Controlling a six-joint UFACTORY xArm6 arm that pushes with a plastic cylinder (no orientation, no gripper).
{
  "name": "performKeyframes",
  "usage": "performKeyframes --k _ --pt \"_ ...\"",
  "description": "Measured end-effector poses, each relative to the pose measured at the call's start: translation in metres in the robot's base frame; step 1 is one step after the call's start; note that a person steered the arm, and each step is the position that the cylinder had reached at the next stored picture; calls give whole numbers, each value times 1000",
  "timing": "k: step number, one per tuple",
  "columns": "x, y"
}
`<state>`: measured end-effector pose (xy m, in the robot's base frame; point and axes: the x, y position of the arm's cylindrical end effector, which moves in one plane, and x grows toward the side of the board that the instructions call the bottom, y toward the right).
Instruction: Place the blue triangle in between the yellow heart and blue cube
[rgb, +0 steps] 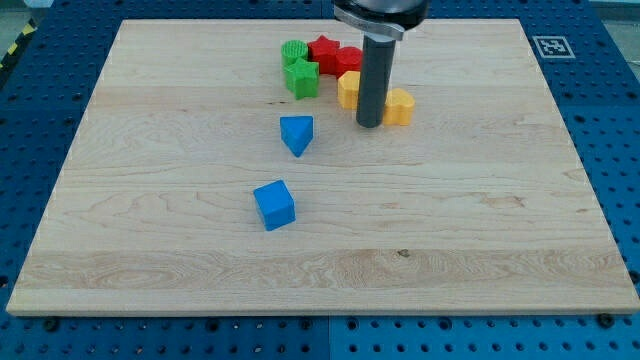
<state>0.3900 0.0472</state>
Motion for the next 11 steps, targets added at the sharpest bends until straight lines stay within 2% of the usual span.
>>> performKeyframes --k 1,4,6,7,8,9,11 --pt "0 -40" --pt "44 -57" --pt "-25 -74" --pt "-31 -100" --pt "5 -111" --pt "30 -101" --pt "29 -33"
